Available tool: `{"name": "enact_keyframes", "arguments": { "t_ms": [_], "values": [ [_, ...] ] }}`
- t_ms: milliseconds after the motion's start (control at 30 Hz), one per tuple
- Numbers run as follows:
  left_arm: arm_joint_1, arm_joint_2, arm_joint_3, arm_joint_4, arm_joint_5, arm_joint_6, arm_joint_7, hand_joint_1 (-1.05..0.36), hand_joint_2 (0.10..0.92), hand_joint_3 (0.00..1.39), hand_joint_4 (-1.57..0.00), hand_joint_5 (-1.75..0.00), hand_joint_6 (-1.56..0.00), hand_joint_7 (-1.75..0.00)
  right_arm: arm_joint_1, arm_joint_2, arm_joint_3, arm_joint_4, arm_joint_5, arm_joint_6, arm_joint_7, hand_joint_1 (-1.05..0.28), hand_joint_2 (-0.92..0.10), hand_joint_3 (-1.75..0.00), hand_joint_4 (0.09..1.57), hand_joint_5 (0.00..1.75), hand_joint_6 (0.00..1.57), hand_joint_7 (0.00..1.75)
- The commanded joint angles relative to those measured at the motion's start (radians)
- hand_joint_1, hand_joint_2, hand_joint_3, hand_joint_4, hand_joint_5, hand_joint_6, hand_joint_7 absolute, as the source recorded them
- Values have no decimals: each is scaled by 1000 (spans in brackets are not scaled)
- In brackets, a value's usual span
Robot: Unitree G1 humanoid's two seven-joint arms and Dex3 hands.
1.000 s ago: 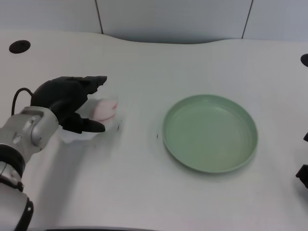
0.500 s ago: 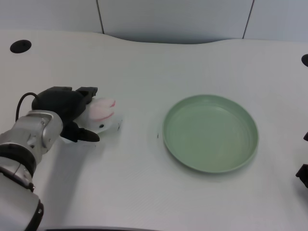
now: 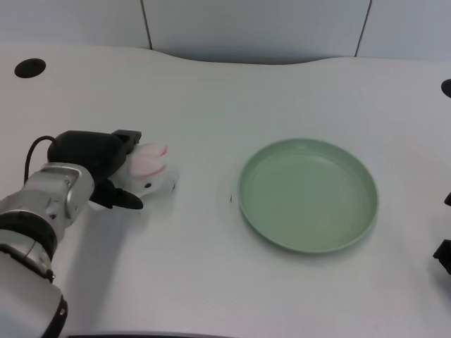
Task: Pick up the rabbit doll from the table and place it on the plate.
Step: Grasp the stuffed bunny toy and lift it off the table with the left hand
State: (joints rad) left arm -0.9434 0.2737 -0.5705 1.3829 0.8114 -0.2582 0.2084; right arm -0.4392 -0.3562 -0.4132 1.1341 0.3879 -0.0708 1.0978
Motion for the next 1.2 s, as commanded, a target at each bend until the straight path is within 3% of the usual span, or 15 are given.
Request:
{"name": "enact_keyframes", "arguments": {
  "t_ms": [33,100,133,167,200,233,300,333,433,500,567,633,1033,1100,1200],
  "values": [
    [0,1,0,14,2,7,22,-924,921,157,-432,-126,-312,-41,10,-9,4,-7,-1,-7,-7,-448,-921,-238,1233,1746,910,1746],
    [2,-3,5,14,-3,6,41,-828,918,63,-587,-177,-468,-38,11,-9,5,-9,-2,-7,-8,-450,-921,-238,1230,1746,910,1746],
    [2,-23,0,15,4,17,82,-815,920,47,-609,-182,-491,-34,11,-5,3,-8,3,-8,3,-450,-921,-238,1228,1746,910,1746],
    [1,-38,-4,16,10,26,111,-739,906,22,-579,-819,-719,-206,11,-3,2,-7,6,-9,11,-458,-921,-222,1230,1746,883,1746],
    [0,-52,-6,18,12,33,131,-715,902,12,-522,-1119,-790,-283,11,-1,-1,-4,10,-10,18,-461,-921,-217,1231,1746,872,1746],
    [0,-60,-7,19,13,37,143,-693,902,5,-488,-1337,-787,-444,11,1,-3,-3,12,-10,23,-463,-921,-213,1232,1746,864,1746],
    [-4,-71,-15,21,21,47,153,-687,912,5,-484,-1479,-694,-745,13,1,4,-6,1,-23,10,-481,-921,-211,1238,1746,893,1746],
    [-7,-76,-21,22,27,54,156,-686,917,7,-493,-1522,-652,-869,14,1,6,-9,-2,-24,2,-485,-921,-213,1239,1746,910,1746],
    [-12,-85,-30,23,36,67,160,-686,920,19,-517,-1570,-635,-959,16,3,7,-15,-3,-24,-9,-478,-921,-224,1235,1746,929,1746],
    [-13,-88,-33,24,38,72,165,-679,921,29,-567,-1706,-596,-1242,16,3,8,-17,-2,-25,-13,-478,-921,-224,1233,1746,927,1746],
    [-14,-88,-33,23,37,66,184,-666,921,43,-629,-1737,-614,-1343,12,2,4,-9,5,-24,7,-485,-921,-207,1242,1746,918,1746],
    [-13,-88,-34,23,36,63,194,-659,921,52,-660,-1744,-627,-1376,10,1,3,-5,7,-23,17,-490,-921,-198,1249,1746,914,1746],
    [-35,-77,-20,21,21,44,194,-656,921,60,-674,-1746,-623,-1404,10,0,5,-5,3,-27,19,-491,-921,-195,1262,1746,911,1746],
    [-74,-57,-7,16,11,16,206,-623,921,162,-701,-1700,-660,-1392,14,-2,12,-13,-7,-35,5,-474,-921,-234,1271,1746,968,1746],
    [-89,-48,-9,16,18,5,220,-611,921,187,-726,-1710,-698,-1414,16,-3,15,-17,-12,-36,-6,-475,-921,-237,1265,1746,981,1746]
  ]
}}
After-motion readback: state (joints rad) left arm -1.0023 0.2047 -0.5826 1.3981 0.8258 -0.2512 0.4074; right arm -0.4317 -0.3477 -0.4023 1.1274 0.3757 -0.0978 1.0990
